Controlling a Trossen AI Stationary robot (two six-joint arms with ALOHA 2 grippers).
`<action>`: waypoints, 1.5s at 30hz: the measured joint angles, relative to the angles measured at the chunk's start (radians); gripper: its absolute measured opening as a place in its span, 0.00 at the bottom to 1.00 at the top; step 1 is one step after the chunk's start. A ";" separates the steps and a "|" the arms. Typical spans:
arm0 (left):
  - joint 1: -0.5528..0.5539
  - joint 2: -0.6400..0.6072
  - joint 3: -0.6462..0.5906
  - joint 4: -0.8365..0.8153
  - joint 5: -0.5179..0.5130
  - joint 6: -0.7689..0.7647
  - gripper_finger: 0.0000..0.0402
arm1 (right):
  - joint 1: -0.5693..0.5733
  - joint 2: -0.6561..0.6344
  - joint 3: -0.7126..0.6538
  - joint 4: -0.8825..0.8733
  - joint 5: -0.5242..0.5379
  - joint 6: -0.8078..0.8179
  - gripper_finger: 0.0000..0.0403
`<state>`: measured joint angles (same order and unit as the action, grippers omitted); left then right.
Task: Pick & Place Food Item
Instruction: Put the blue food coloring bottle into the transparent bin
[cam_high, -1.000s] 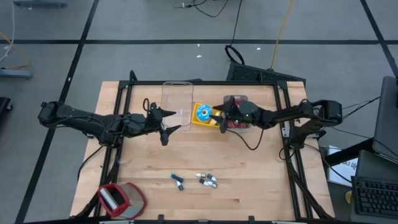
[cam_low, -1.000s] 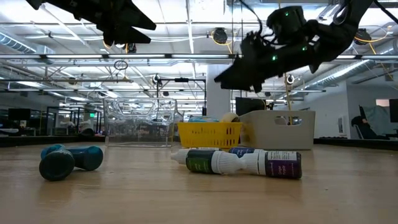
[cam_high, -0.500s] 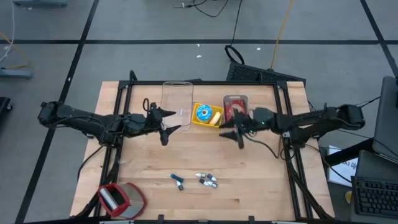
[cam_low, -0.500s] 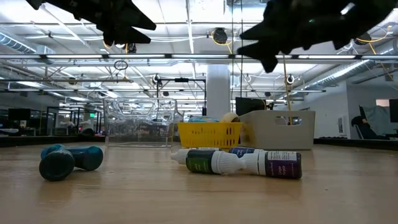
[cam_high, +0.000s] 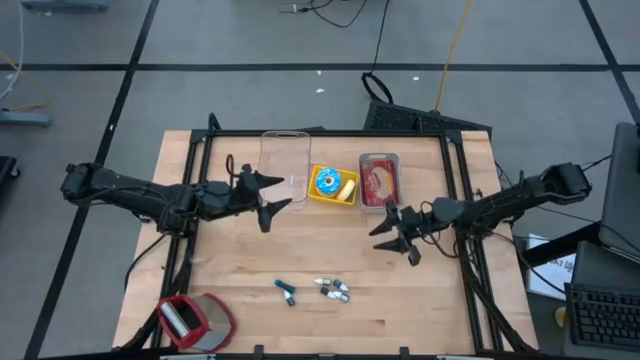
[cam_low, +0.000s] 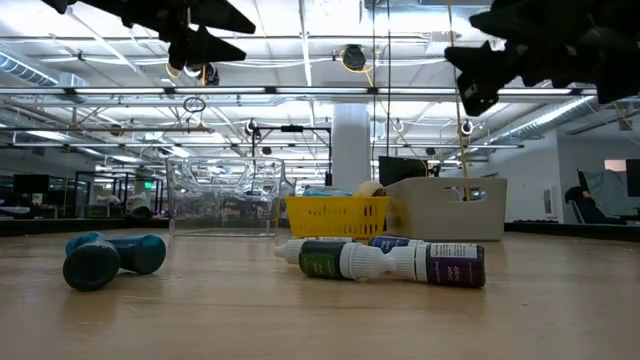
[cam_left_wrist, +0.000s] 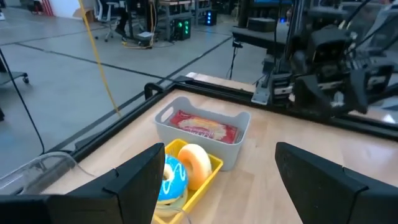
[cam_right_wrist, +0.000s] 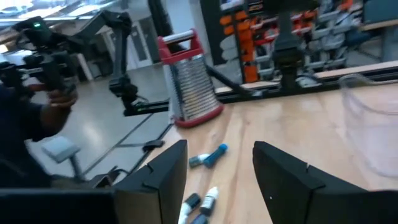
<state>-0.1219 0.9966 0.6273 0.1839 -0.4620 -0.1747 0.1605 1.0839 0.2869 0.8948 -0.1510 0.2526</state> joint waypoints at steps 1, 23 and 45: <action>0.000 0.000 0.000 0.002 0.000 -0.011 0.77 | -0.002 -0.001 -0.013 0.020 0.012 -0.004 0.42; -0.311 0.423 0.000 -0.051 0.376 0.065 0.77 | -0.017 -0.002 -0.074 0.103 0.052 -0.027 0.42; -0.391 0.708 0.003 0.032 0.253 -0.072 0.51 | -0.018 -0.002 -0.074 0.126 0.129 -0.038 0.42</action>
<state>-0.5129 1.7046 0.6300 0.2159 -0.2094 -0.2471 0.1425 1.0817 0.2131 1.0206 -0.0220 0.2150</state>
